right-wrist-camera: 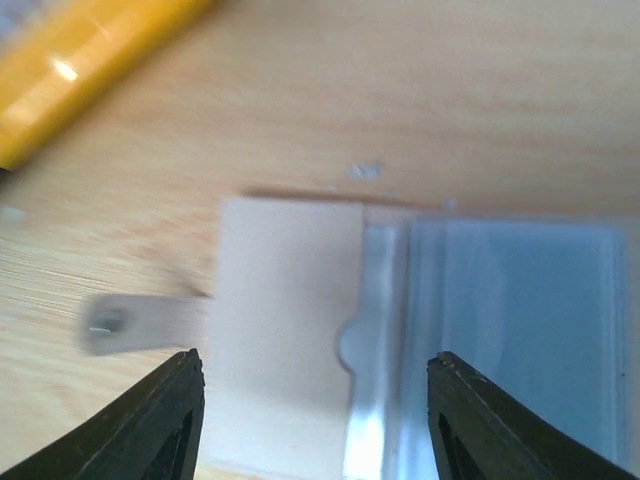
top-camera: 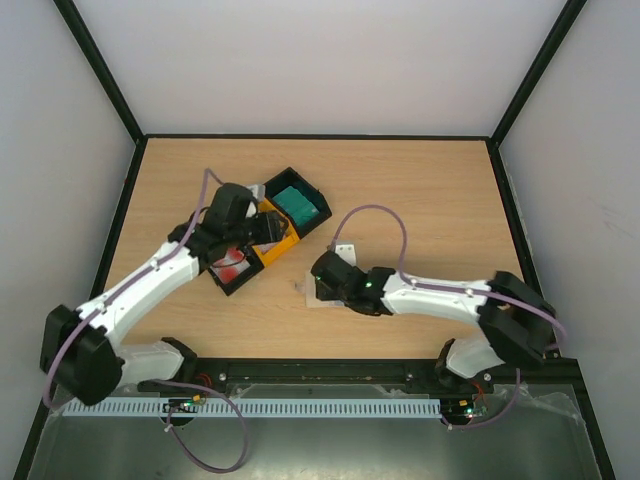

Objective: Put the credit cards into the card holder
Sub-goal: Open the card holder at the center of the board, then pick up the credit card from the storage box.

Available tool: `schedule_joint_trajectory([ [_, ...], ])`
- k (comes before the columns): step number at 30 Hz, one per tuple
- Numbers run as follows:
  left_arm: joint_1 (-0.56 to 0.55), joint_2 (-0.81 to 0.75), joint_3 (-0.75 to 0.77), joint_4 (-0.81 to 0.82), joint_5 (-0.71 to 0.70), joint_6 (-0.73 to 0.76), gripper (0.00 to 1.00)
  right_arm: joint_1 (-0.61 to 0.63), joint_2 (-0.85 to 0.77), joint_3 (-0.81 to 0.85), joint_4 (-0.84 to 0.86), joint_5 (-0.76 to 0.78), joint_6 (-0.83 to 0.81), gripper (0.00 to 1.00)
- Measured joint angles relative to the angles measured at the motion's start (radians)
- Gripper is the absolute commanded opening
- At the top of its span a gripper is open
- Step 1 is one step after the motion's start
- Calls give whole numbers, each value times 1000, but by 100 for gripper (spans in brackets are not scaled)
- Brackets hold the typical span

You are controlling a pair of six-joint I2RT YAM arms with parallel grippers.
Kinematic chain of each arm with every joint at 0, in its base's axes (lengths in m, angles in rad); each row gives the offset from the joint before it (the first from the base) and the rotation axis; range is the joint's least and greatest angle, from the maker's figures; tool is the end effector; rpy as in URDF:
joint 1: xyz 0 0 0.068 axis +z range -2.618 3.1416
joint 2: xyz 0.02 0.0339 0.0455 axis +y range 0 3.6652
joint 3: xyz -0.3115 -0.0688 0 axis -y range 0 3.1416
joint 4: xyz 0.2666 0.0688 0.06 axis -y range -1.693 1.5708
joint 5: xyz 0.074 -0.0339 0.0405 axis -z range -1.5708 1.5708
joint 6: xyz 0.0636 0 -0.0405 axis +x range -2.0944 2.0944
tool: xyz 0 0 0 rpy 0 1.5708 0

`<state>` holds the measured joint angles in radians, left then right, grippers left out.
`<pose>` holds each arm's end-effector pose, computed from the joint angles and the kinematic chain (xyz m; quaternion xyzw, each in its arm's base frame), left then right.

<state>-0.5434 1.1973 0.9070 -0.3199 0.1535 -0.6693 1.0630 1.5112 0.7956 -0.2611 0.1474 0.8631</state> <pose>0.2442 -0.1588 0.3063 -0.0203 0.8847 -0.3184 0.3398 0.1631 0.2739 0.1814 -0.0737 0.9510 0.1994 0.2245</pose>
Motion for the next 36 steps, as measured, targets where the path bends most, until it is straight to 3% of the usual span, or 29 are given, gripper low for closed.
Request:
schedule_joint_trajectory([
  [6, 2, 246, 203, -129, -105, 215, 44, -21, -212, -5, 52, 11, 5, 60],
  [11, 11, 462, 314, -223, -185, 336, 33, -101, -256, -68, 123, -52, 5, 58],
  [19, 79, 600, 367, -282, -196, 438, 43, -156, -111, -93, 233, -196, -8, 53],
  [28, 114, 732, 442, -286, -160, 509, 36, -160, 17, -90, 433, -270, 64, 48],
  [36, 112, 755, 451, -296, -133, 535, 30, -160, 200, 0, 562, -307, 133, 46],
])
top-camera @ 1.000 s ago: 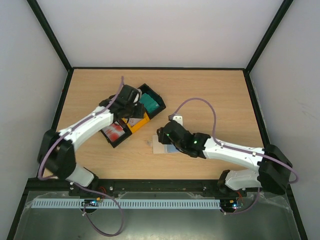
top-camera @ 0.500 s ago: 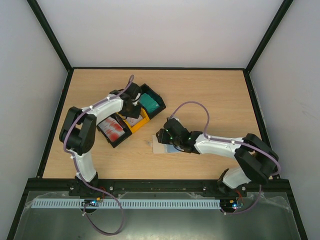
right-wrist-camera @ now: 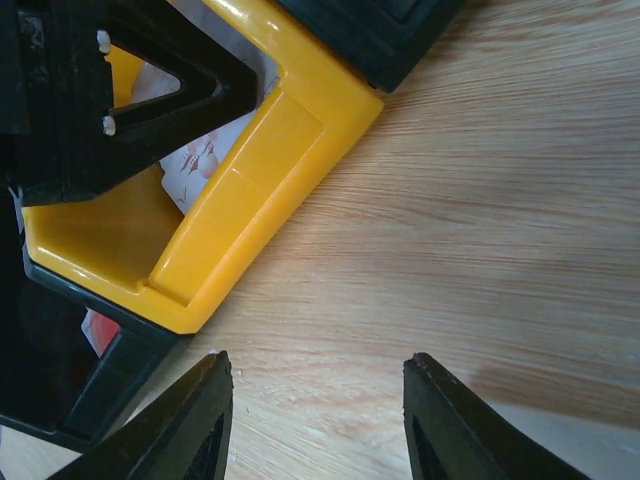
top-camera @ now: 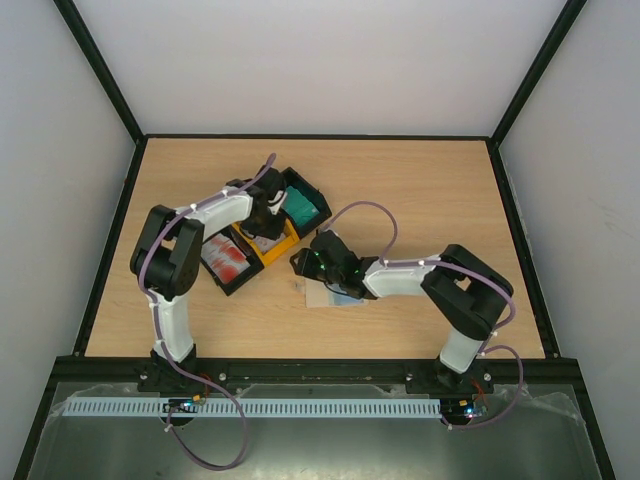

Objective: Put the credit cards into the card holder
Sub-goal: Pick up the credit card from the storage box.

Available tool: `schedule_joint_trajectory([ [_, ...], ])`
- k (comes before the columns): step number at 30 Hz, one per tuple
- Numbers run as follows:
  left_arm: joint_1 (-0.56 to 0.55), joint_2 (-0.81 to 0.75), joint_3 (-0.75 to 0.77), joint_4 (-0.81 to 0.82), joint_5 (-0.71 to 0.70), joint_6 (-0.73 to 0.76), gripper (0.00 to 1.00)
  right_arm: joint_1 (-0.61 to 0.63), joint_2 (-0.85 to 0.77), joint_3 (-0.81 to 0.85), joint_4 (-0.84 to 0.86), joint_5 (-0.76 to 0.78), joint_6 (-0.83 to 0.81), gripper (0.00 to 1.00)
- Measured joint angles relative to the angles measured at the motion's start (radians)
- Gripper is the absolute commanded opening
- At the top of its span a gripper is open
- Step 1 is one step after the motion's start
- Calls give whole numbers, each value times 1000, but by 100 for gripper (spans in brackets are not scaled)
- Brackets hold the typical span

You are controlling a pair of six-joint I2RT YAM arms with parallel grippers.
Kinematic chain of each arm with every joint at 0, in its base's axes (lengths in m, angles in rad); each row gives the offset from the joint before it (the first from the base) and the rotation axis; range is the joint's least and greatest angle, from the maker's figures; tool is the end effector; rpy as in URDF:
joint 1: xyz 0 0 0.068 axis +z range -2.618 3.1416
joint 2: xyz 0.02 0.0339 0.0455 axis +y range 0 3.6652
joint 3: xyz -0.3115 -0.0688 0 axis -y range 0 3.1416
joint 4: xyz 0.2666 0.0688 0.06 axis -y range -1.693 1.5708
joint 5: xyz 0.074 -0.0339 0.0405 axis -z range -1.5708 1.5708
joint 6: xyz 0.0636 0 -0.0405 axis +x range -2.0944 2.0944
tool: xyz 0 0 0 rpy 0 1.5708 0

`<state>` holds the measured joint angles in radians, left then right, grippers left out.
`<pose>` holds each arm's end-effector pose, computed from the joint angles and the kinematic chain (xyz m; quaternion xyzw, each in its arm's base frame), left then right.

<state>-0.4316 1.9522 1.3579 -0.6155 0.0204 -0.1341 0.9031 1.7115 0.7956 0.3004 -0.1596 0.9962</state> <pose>0.3982 -0.1848 0.1743 0.1476 0.9726 -0.0597 0.1696 0.2307 0.3088 0.1680 0.0046 0.8860 0.4138 0.2091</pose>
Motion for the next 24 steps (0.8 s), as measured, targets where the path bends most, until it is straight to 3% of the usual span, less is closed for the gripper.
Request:
schedule_joint_trajectory([
  [8, 6, 0, 0, -2, 19, 4, 22, -1, 64, 36, 28, -31, 14, 46],
  [24, 4, -73, -47, 3, 112, -36, 16, -1, 97, 78, 23, -34, -2, 46],
])
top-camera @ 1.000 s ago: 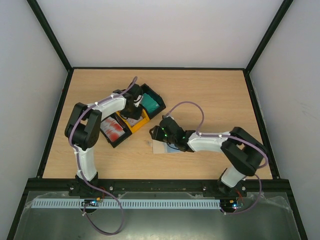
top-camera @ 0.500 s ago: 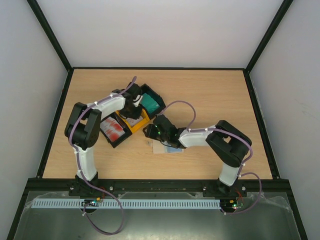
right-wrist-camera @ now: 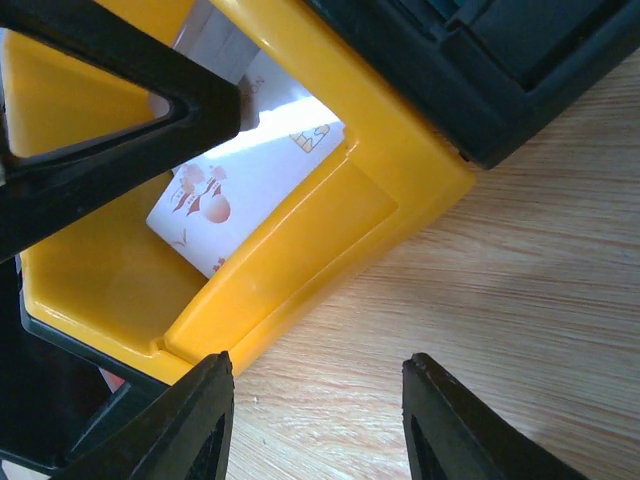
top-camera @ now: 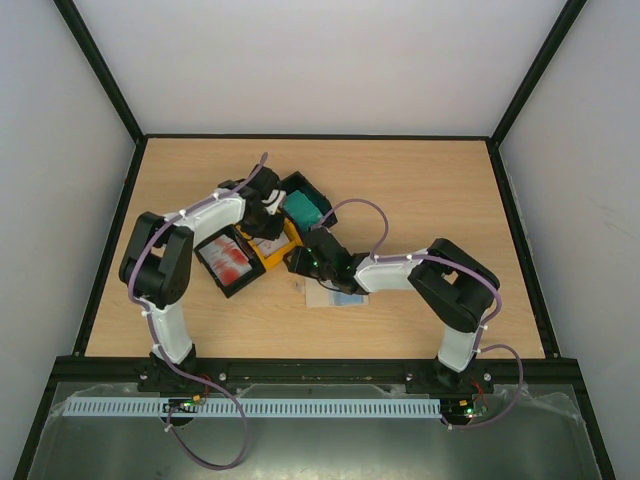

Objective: Put the credit cards into the card holder
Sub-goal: Pick up the credit card from the storage box.

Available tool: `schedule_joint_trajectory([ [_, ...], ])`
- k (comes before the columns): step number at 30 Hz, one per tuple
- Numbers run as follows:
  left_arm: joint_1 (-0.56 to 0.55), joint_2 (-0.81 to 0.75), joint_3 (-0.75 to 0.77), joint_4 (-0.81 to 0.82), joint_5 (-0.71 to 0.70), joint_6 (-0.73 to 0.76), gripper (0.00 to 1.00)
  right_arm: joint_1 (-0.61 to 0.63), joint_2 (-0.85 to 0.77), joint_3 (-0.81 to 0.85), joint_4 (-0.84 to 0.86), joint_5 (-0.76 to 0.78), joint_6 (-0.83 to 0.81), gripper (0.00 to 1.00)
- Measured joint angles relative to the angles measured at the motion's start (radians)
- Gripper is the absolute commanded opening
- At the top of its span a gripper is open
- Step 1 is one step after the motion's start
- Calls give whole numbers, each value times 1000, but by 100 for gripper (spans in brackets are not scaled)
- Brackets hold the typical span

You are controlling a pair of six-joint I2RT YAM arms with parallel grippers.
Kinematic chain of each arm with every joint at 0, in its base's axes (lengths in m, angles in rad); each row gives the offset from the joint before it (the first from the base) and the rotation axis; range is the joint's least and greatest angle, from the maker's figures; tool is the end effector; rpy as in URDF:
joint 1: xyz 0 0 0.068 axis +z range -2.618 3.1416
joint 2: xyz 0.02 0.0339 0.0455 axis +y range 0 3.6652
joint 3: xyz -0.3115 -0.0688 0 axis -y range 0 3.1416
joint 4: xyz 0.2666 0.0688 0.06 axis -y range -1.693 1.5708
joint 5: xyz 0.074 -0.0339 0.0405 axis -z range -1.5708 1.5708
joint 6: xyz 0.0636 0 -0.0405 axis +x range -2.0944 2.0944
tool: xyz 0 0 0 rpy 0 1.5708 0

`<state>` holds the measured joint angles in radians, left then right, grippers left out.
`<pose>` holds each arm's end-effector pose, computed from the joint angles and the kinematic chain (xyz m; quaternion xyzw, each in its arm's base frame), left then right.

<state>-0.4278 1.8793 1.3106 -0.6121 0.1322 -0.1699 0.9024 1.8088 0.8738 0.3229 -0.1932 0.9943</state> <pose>0.3820 -0.1834 0.1905 0.1386 0.9691 -0.1189 0.1657 0.2455 0.3307 0.1590 -0.0039 0.8843 0.4229 0.1981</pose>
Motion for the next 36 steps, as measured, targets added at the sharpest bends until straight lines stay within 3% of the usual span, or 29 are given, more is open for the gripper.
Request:
schedule_joint_trajectory([
  [23, -63, -100, -87, 6, 113, -63, 19, 0, -74, -48, -50, 87, -2, 45],
  [36, -69, -103, -80, -1, 129, -47, 47, 0, -156, -99, -72, 121, 2, 46],
])
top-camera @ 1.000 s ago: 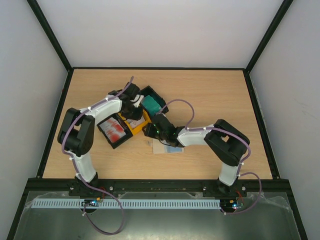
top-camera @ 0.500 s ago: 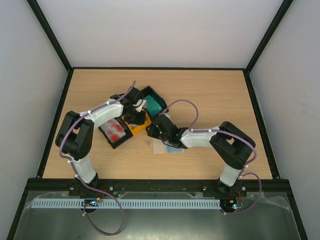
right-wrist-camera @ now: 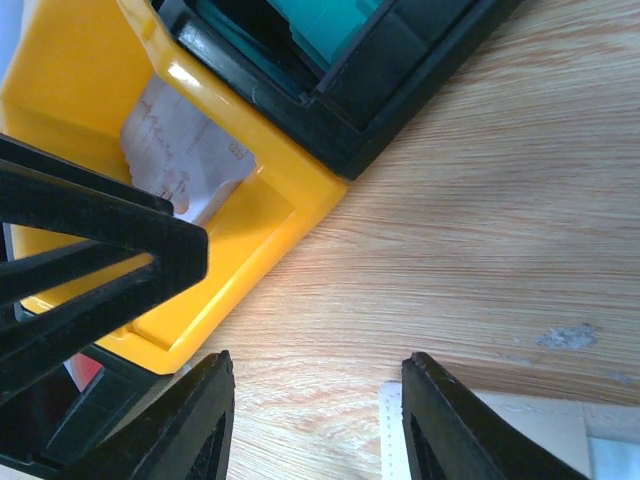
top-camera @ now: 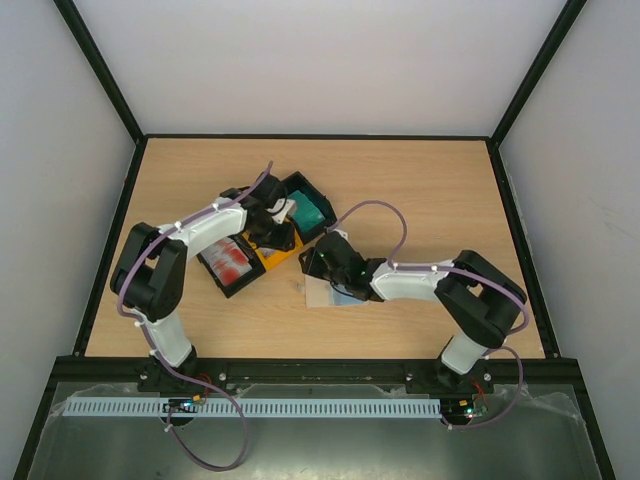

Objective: Put the credit cards into the card holder
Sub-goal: Pick up the credit card from the storage box.

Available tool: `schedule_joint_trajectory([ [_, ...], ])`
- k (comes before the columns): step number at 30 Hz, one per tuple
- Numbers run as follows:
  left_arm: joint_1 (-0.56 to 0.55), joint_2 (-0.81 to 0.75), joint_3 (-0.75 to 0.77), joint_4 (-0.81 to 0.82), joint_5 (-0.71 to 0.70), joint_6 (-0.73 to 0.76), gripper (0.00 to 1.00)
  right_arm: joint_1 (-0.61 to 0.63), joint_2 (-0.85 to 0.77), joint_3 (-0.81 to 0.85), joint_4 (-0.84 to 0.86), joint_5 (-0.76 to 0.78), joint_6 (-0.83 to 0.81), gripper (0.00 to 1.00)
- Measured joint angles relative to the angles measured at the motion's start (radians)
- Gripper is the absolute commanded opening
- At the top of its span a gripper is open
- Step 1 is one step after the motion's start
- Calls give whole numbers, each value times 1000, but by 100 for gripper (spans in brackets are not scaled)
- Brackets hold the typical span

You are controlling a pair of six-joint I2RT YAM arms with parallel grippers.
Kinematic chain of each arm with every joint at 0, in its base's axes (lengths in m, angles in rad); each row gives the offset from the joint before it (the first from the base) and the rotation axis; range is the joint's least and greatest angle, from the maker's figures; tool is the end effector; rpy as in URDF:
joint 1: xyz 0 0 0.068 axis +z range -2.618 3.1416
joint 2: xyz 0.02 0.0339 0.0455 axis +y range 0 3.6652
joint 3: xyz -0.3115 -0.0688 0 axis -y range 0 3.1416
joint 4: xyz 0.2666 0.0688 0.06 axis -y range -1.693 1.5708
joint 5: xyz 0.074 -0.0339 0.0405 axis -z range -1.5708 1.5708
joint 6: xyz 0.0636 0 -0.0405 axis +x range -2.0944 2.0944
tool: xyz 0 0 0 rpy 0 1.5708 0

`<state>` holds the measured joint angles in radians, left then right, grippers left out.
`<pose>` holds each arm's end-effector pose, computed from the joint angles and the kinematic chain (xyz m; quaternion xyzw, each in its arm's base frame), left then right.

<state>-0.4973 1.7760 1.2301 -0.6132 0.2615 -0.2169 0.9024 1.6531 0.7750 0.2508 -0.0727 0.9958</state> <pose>0.3408 -0.2037 0.2072 0.1620 0.9573 -0.1904 0.1453 0.2277 0.2958 0.1764 0.0251 0.8900 0.3880 0.2382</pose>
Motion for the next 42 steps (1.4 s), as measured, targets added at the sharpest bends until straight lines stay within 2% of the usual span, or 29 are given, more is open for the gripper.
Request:
schedule_joint_trajectory([
  [5, -5, -11, 13, 1, -11, 38, 49, 0, -22, -28, -6, 9, 4, 46],
  [12, -10, -3, 14, 0, -42, 76, 47, -1, -57, -80, -10, 28, 11, 46],
  [16, -15, 18, 14, 0, -53, 91, 41, -4, -72, -103, -13, 32, 16, 46],
  [23, -15, 35, 14, 0, -68, 106, 23, -6, -85, -113, -15, 37, 19, 46],
  [33, -16, 34, 21, 3, -109, 107, 3, -7, -110, -114, -18, 56, 19, 46],
  [42, -15, 3, 42, -11, -148, 117, 2, -8, -142, -117, -43, 74, 19, 46],
])
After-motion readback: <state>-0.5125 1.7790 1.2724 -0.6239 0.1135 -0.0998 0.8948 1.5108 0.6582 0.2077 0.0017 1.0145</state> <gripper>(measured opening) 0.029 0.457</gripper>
